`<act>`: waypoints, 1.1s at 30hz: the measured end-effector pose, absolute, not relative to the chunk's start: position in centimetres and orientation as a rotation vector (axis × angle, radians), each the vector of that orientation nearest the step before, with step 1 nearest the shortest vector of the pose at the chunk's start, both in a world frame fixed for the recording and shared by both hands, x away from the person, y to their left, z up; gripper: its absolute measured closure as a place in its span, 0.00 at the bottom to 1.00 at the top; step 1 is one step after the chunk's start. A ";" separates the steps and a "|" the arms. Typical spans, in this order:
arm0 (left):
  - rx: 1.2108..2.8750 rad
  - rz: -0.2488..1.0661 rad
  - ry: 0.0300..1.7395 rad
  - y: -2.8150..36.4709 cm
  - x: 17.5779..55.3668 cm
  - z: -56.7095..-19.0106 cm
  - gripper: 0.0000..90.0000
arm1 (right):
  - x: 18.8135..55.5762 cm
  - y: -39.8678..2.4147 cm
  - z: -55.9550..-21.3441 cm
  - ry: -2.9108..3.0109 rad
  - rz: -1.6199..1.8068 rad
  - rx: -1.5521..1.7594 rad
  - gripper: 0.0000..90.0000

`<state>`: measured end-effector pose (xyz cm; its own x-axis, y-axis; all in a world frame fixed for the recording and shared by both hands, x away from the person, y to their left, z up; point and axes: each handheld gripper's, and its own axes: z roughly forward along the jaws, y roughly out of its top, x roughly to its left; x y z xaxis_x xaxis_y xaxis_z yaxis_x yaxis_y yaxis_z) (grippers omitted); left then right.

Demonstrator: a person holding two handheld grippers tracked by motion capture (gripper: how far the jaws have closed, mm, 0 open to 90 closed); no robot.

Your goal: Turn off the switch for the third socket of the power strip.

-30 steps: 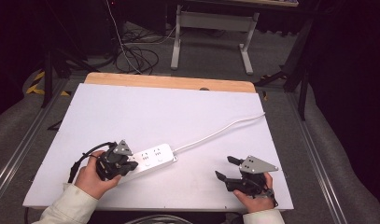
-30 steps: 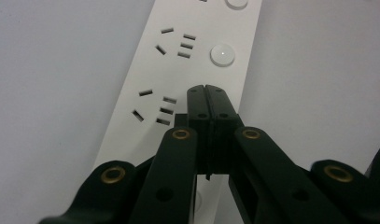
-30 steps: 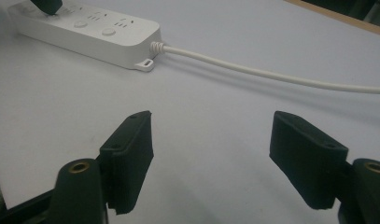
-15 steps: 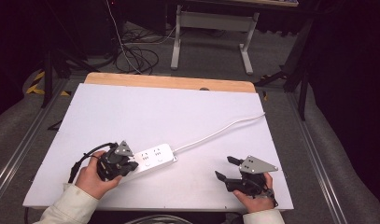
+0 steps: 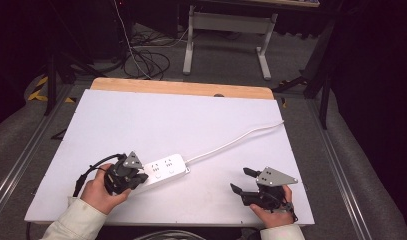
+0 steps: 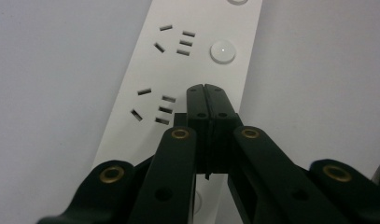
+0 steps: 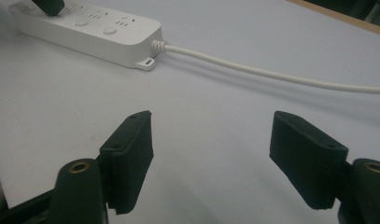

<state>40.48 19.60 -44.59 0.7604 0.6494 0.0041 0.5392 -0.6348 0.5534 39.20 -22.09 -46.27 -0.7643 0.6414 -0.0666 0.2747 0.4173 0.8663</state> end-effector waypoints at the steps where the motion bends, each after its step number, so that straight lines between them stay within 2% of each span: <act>1: 2.422 0.276 0.890 19.6 40.5 -44.6 1.00 | 39.2 -22.1 -46.3 2.289 1.291 0.783 0.34; 23: 2.424 0.370 0.907 19.0 39.9 -44.8 1.00 | 39.2 -22.0 -46.3 2.294 1.286 0.784 0.34; 27: 2.406 0.325 0.887 18.8 39.9 -45.0 1.00 | 39.2 -22.0 -46.3 2.294 1.285 0.785 0.34; 33: 2.438 0.447 0.878 17.8 39.2 -44.9 1.00 | 39.1 -22.1 -46.3 2.290 1.287 0.792 0.34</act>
<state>39.15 17.82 -44.92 0.7372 0.6628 0.1316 0.4959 -0.6630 0.5609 39.12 -22.14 -46.32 -0.7619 0.6446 -0.0632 0.2814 0.4173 0.8641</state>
